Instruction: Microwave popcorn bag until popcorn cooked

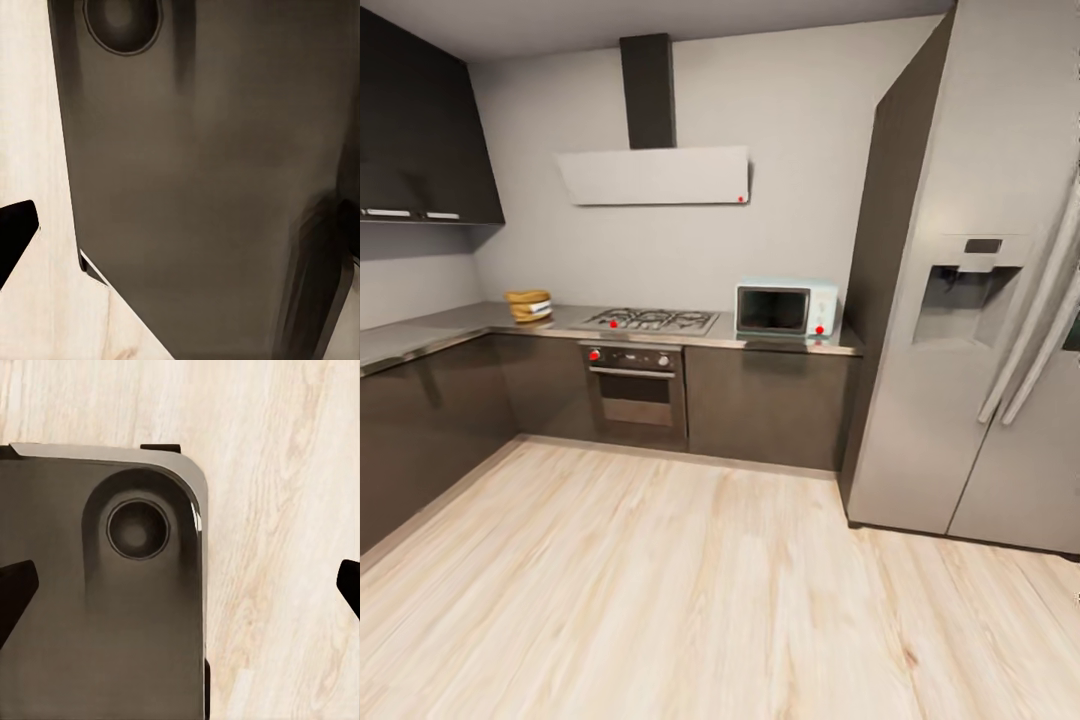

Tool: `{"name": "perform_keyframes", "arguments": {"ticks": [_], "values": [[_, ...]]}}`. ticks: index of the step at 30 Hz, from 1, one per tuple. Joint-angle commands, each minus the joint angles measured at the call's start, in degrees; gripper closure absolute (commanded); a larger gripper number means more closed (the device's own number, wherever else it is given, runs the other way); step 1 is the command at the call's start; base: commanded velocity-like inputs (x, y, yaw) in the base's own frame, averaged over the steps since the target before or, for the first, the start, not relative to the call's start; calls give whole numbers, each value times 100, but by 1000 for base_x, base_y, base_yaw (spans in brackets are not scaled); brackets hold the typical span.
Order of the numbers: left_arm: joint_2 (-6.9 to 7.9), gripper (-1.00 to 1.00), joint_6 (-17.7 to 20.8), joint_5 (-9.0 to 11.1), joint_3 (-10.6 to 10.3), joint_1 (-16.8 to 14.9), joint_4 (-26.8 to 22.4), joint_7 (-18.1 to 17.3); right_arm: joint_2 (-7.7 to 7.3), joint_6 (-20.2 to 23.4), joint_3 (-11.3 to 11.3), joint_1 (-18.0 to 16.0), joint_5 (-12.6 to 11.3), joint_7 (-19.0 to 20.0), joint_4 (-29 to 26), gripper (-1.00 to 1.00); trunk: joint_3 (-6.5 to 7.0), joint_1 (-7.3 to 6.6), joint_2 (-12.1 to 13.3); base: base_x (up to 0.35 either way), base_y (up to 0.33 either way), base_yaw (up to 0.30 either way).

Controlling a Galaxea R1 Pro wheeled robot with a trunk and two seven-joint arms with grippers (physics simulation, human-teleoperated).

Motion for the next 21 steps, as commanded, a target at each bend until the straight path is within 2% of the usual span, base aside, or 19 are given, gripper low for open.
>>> {"name": "perform_keyframes", "arguments": {"ticks": [1, 14, 21], "values": [[-1, -100, -4, 4, 1, 4, -11, 3, 0, -8, -3, 2, -2, -5, -10, -100, -3, 4, -2, 333, 0, -192], [-1, -100, -4, 4, 1, 4, -13, 3, 0, -8, -3, 1, -2, -5, -13, -100, -3, 4, -2, 335, 44, -147], [-1, -100, -4, 4, 1, 4, -12, 3, 0, -8, -3, 1, -1, -5, -12, -100, -3, 4, -2, 321, 130, -24]]}}
